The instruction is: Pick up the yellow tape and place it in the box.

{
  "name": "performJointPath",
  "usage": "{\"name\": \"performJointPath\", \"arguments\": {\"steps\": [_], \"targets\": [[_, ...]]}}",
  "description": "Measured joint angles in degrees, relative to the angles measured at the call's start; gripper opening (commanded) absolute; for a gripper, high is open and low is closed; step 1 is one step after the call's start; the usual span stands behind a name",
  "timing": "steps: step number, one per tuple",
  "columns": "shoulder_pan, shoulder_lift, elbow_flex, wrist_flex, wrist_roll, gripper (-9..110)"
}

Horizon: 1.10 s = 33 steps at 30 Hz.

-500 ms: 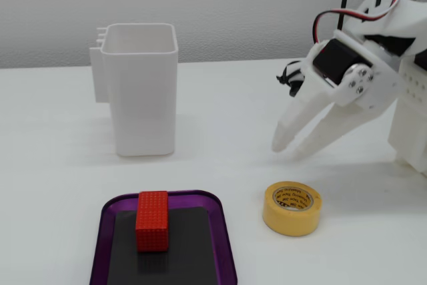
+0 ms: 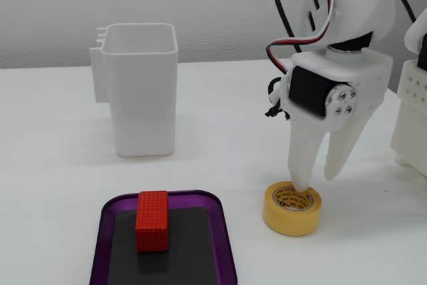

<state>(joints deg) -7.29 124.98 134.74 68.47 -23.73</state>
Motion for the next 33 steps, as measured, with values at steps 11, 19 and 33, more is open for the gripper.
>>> {"name": "performJointPath", "arguments": {"steps": [11, 19, 33], "targets": [[-0.53, -1.14, 2.90, -5.80, -0.44, 12], [-0.18, -1.05, 9.32, -13.10, -0.53, 0], [-1.85, -1.85, -12.83, -5.19, 3.34, -1]]}}
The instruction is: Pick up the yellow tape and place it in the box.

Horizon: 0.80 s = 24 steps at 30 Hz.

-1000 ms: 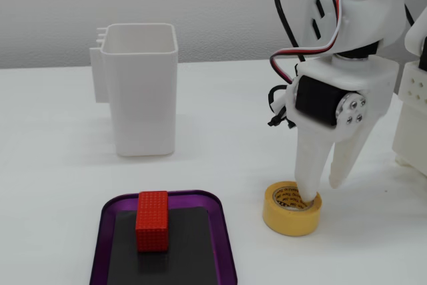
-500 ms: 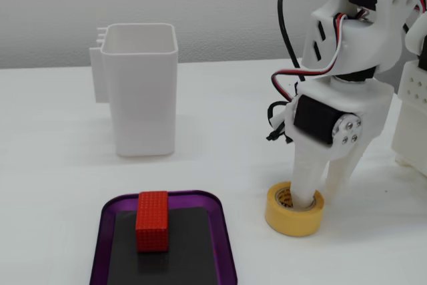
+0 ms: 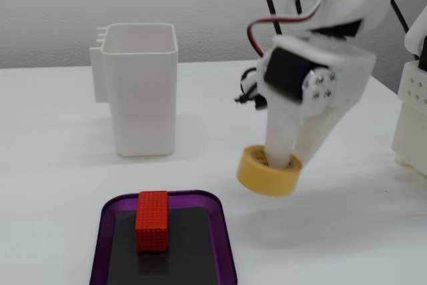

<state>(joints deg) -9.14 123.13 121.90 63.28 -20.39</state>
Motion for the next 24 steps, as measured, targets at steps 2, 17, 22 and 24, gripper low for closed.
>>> {"name": "performJointPath", "arguments": {"steps": [2, 17, 22, 24], "targets": [[-2.72, -1.32, -7.21, 1.41, 0.44, -1], [-9.23, -33.75, -27.86, 2.90, 4.13, -1], [-8.79, -39.20, -32.61, 2.90, 6.15, -1], [-9.14, -40.78, -34.19, 2.90, 6.33, -1]]}}
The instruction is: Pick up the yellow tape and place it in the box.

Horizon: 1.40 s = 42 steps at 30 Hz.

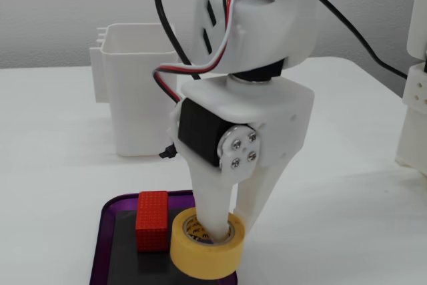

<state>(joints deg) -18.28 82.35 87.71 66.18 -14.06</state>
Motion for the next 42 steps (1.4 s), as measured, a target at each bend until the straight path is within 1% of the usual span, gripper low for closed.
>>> {"name": "performJointPath", "arguments": {"steps": [6, 15, 22, 31, 36, 42], "targets": [[0.00, -2.64, -2.37, -0.18, 0.09, -1], [0.35, -2.99, -2.55, -3.52, 0.18, 0], [0.35, -2.99, -2.55, -5.19, 0.26, 7], [0.26, -2.99, -2.55, -4.83, 0.35, 8], [-0.44, -0.53, -7.38, 4.57, 0.70, 8], [-0.26, 14.33, -18.28, 16.44, 0.70, 8]]}}
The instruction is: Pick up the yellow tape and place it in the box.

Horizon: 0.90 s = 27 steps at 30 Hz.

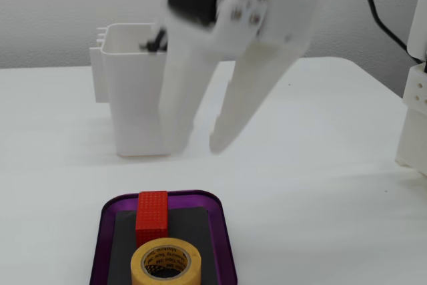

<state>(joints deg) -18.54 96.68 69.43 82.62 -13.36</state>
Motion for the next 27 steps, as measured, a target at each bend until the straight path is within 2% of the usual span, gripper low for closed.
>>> {"name": "performJointPath", "arguments": {"steps": [5, 9, 19, 22, 27], "targets": [[0.44, 14.94, 1.05, 4.13, 3.16, 8], [4.04, 24.79, 13.54, 4.22, 4.22, 8], [18.81, 45.00, 56.34, -15.73, 4.57, 8], [20.83, 51.68, 66.36, -21.80, 4.57, 8], [22.06, 62.31, 78.40, -24.87, 4.48, 8]]}}
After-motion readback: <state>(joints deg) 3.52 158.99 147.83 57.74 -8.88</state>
